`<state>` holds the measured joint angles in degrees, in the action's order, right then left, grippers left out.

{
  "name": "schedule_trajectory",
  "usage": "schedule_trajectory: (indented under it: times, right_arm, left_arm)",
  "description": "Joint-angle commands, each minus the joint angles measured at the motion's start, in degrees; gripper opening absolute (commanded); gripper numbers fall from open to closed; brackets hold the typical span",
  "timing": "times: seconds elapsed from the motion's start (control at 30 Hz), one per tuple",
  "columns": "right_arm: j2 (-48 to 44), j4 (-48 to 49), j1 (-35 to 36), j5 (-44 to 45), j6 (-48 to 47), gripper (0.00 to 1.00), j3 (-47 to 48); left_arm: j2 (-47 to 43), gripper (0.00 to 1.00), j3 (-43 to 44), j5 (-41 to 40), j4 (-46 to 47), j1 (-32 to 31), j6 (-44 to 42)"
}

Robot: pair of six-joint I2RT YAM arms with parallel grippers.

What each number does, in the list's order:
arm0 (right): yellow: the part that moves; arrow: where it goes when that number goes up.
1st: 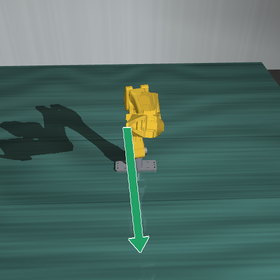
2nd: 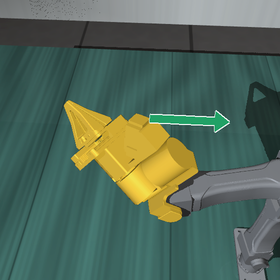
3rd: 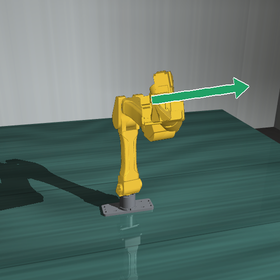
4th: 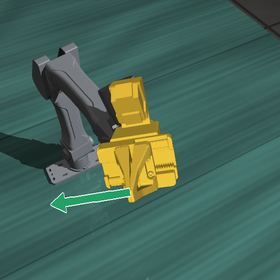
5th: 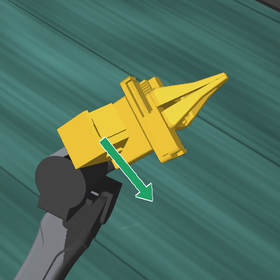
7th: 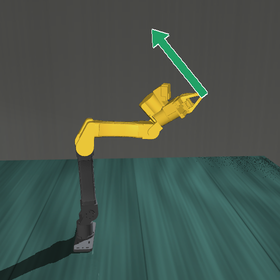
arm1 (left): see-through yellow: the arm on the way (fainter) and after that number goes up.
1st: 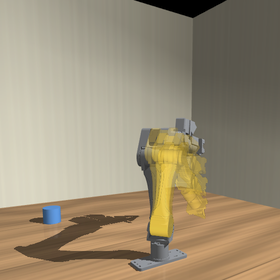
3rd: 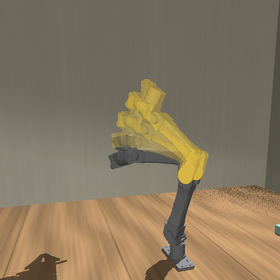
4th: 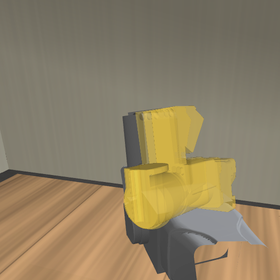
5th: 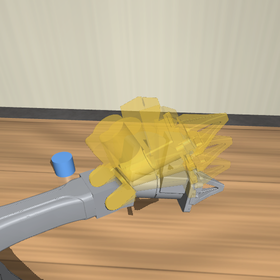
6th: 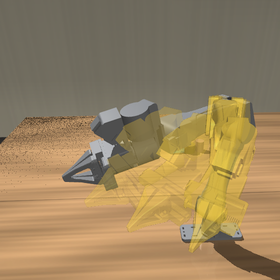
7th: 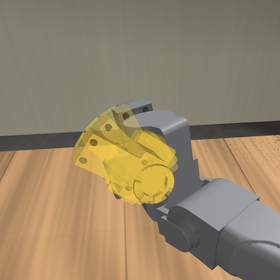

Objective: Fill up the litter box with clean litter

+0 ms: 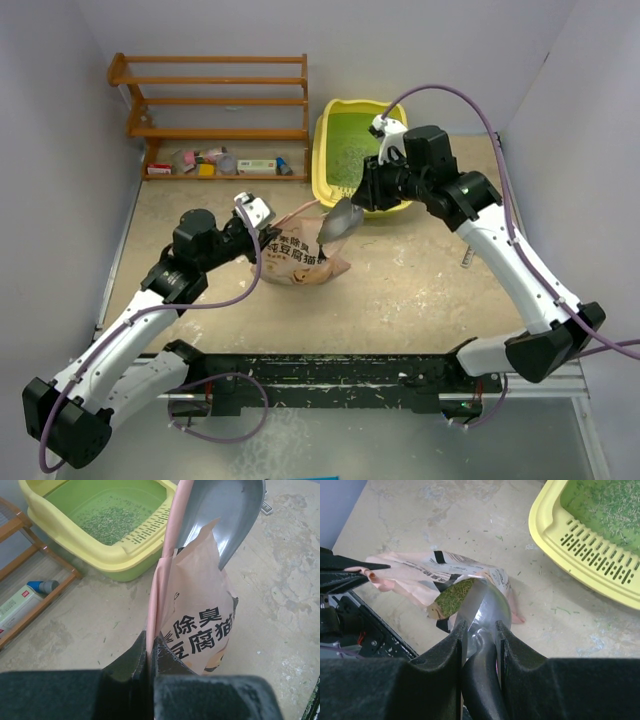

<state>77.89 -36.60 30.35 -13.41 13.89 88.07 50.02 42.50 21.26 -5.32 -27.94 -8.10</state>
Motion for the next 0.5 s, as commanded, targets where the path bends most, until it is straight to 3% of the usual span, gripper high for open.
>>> schedule_trajectory:
  times: [0.0,0.23,0.47]
  right_arm:
    - [1.7,-0.1,0.2,-0.4,0.0,0.00,8.4]
    - [7.8,-6.0,0.2,-1.8,-0.9,0.00,17.3]
    - [6.7,-7.3,0.3,-2.0,-1.4,0.00,12.8]
  left_arm:
    - [-1.9,0.00,0.7,2.2,8.9,-0.1,1.0]
    - [-4.1,0.00,-0.7,4.3,10.5,-0.1,0.6]
    - [-3.7,0.00,-1.0,2.8,10.7,0.0,-0.2]
